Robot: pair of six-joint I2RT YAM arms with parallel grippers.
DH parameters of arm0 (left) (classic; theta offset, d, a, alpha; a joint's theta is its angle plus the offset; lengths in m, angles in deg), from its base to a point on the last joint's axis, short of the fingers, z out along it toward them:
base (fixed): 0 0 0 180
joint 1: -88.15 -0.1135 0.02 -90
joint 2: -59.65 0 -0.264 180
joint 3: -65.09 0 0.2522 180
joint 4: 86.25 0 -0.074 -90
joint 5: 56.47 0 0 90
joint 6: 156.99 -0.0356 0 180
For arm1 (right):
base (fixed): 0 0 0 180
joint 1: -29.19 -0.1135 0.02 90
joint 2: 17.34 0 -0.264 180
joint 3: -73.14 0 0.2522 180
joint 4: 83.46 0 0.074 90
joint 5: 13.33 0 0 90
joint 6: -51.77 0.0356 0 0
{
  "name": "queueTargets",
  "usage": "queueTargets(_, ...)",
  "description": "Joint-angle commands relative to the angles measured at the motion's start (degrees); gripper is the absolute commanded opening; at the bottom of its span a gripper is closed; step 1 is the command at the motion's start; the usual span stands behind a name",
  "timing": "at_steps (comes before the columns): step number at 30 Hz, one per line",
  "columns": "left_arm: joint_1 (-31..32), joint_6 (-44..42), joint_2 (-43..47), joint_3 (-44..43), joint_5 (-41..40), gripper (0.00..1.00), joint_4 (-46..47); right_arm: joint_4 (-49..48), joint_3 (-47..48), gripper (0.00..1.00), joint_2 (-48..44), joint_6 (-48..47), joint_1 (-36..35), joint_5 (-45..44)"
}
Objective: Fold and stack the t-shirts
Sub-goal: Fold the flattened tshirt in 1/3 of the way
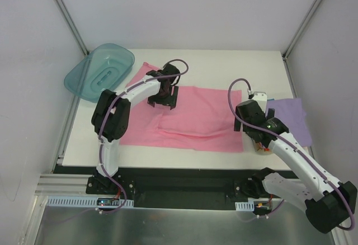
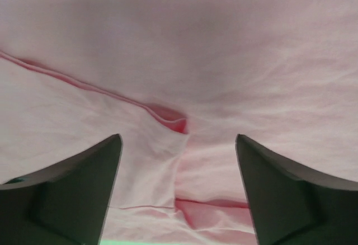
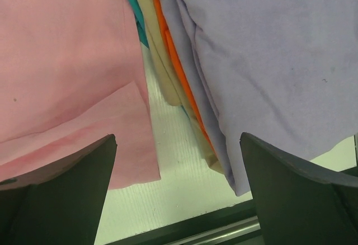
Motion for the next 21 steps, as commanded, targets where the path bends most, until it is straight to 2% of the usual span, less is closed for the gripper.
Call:
queueTargets(1,-0.3,2.4,6.2,-0.9,-8.8,0.97,-2.0,-2.0,0.9,0.96,1.0,-2.0,0.3,4.6)
queueTargets(2,-0.3,2.9,7.4,-0.8,-11.4,0.99,-2.0,-2.8,0.9,0.96,1.1,-2.5,0.2,6.1)
queueTargets(6,-1.2,5.5,14.4,0.2,-12.6,0.99,-2.0,-5.9,0.1,0.96,1.2,-5.8,0.2,16.9)
queueTargets(7,-1.4,7.0,15.6,1.3,-12.7,0.99,-2.0,-6.9,-0.4,0.96,1.5,-6.5,0.2,23.2)
queueTargets(9,-2.0,8.8,19.5,3.1,-12.7,0.99,-1.9,-10.5,-2.2,0.96,2.6,-6.5,-0.2,29.3)
queueTargets(13,-5.0,14.3,25.4,11.9,-11.9,0.99,-0.8,-17.0,-3.9,0.96,7.4,-4.5,-2.3,41.8)
queueTargets(15,-6.9,15.6,28.3,15.6,-10.2,0.99,1.0,-19.6,-3.0,0.96,11.5,-3.3,-5.1,42.3)
queueTargets(19,-13.4,17.4,31.7,25.8,-1.7,0.99,4.6,-22.2,-0.1,0.97,19.1,-1.0,-10.0,42.8)
queueTargets(21,-15.4,17.8,33.4,28.3,-1.2,0.99,6.3,-24.9,0.1,0.97,22.4,0.3,-12.1,42.7)
